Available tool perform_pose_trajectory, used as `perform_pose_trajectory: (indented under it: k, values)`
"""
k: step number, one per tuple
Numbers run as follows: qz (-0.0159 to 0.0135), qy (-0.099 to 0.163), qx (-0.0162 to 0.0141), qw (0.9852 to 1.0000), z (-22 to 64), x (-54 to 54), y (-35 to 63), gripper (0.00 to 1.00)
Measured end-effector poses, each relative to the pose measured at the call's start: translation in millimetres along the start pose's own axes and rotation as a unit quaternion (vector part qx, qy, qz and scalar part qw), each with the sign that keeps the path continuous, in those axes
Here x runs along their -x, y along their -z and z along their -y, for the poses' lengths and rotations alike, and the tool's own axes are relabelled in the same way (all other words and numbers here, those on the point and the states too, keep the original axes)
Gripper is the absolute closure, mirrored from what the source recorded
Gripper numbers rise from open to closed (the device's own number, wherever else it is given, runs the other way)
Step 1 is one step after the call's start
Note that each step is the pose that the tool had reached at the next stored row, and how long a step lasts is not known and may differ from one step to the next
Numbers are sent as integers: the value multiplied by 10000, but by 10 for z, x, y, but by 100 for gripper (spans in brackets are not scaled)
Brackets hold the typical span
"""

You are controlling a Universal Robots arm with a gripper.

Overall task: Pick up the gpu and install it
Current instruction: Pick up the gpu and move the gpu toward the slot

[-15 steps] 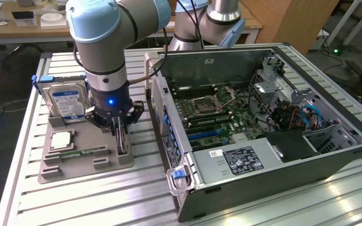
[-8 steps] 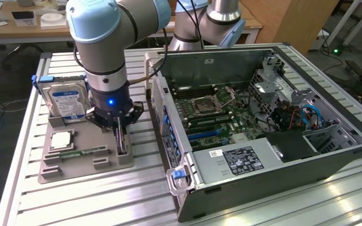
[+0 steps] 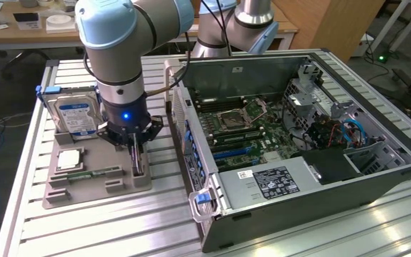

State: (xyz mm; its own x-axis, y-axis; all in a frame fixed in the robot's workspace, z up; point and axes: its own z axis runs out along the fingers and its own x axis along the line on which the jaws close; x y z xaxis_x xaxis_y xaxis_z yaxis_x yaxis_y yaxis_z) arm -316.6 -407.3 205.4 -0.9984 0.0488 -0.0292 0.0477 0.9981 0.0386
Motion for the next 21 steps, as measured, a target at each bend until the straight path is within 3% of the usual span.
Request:
perform_pose_trajectory:
  k: [21]
  values:
    - [1, 0, -6, 10000, 0, 1, -8, 72]
